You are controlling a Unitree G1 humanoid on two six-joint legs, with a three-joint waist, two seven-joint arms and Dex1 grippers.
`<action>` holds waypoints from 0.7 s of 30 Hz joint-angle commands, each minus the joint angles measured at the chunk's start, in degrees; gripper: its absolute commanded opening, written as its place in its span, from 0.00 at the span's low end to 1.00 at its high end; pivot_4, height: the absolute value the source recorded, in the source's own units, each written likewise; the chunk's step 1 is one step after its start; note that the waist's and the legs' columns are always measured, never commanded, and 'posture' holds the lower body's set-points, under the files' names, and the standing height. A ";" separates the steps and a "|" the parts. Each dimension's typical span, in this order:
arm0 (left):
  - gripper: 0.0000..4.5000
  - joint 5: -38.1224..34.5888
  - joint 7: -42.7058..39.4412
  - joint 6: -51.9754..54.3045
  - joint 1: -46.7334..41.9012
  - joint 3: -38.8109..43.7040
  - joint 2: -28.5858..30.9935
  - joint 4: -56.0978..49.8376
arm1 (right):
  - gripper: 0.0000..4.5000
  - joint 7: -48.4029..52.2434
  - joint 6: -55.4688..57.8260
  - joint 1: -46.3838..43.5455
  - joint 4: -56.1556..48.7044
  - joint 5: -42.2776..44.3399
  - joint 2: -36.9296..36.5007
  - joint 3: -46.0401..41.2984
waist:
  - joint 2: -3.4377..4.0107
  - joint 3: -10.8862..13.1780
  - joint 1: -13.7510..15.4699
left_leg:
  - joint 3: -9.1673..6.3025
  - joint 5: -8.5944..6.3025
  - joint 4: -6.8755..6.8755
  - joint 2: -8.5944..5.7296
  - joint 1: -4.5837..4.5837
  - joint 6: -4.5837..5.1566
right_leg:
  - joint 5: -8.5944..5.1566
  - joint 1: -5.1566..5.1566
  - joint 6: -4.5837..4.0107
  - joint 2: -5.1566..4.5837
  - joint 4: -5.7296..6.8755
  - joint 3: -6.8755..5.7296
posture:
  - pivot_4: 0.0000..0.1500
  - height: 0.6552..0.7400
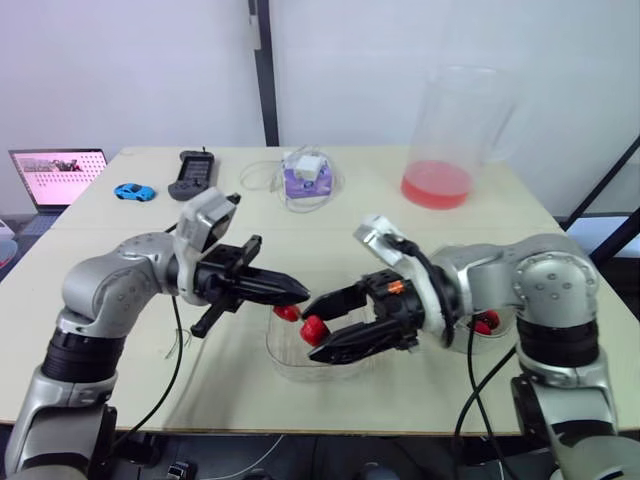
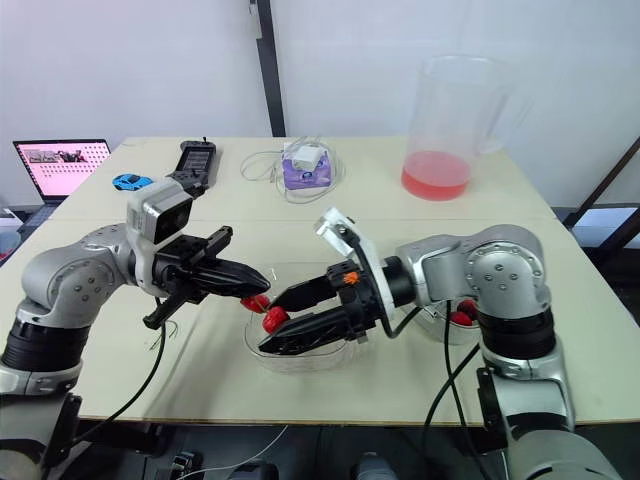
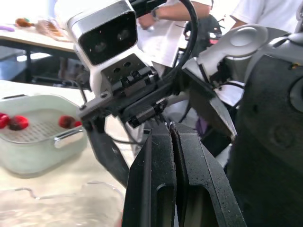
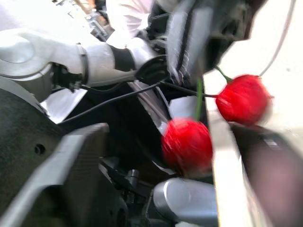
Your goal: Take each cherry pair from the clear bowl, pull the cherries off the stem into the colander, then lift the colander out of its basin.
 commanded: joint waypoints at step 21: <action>0.00 -0.08 21.48 -2.33 5.81 9.10 -3.16 -5.34 | 0.99 -7.19 -30.65 10.42 -15.91 -28.21 -12.05 2.32 | -0.03 0.02 -0.18 | 0.03 -0.02 -0.01 0.03 0.01 0.03 | 0.01 0.05 0.01 0.03 -0.16 0.06 | 1.00 0.92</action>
